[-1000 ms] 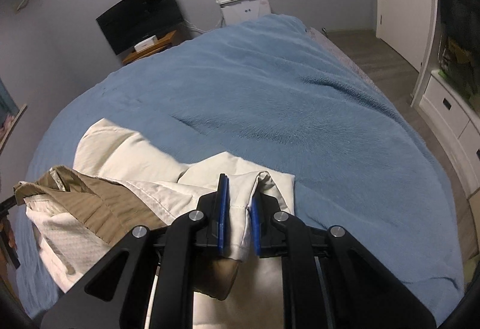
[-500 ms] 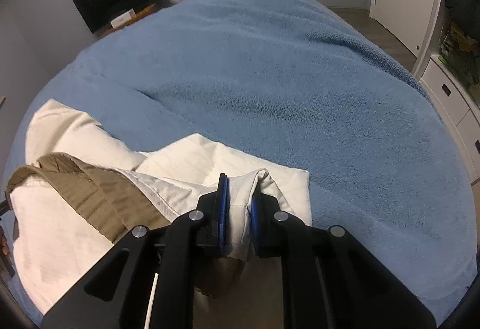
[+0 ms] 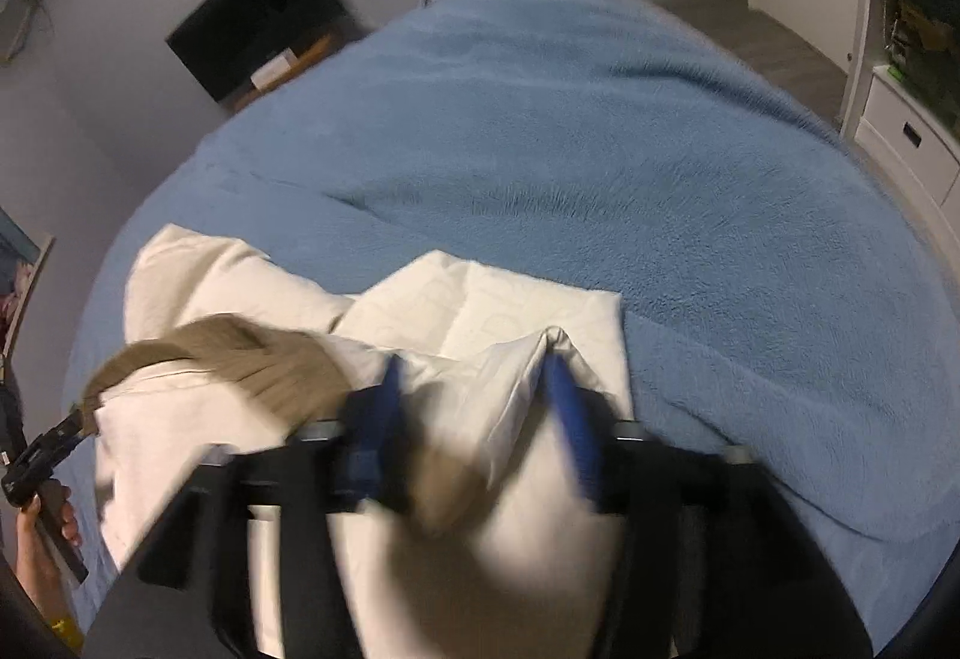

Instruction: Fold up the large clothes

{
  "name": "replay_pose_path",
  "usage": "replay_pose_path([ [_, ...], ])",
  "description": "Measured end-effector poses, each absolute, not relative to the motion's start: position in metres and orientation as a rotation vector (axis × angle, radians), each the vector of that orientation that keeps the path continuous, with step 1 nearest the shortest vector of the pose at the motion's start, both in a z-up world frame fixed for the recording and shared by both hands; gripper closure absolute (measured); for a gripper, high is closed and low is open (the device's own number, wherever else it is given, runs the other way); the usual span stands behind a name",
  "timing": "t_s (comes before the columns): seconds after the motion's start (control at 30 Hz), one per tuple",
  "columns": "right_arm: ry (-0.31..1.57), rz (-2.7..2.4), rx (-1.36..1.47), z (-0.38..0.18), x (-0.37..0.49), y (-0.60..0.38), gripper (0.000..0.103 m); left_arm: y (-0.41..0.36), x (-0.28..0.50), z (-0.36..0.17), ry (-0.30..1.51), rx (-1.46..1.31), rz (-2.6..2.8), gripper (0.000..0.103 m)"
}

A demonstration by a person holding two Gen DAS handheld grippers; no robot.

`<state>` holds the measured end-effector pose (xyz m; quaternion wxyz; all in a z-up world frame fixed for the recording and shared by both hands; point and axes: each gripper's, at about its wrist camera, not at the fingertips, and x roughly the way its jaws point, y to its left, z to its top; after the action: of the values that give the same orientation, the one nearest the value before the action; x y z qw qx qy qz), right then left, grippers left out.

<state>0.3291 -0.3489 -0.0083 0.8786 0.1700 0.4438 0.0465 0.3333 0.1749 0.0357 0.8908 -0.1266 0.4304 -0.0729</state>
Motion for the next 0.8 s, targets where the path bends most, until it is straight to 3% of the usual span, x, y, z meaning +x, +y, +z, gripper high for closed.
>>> replay_pose_path([
  [0.3,0.876,0.158,0.181,0.011,0.255,-0.322,0.029,0.129,0.257,0.041,0.86,-0.049,-0.201,0.008],
  [0.57,0.866,0.265,-0.091,-0.022,0.168,-0.245,0.027,0.077,0.202,-0.001,0.87,0.058,-0.229,0.007],
  [0.8,0.879,0.29,-0.204,-0.051,0.164,-0.205,0.024,0.034,0.204,-0.027,0.875,0.23,-0.26,0.006],
])
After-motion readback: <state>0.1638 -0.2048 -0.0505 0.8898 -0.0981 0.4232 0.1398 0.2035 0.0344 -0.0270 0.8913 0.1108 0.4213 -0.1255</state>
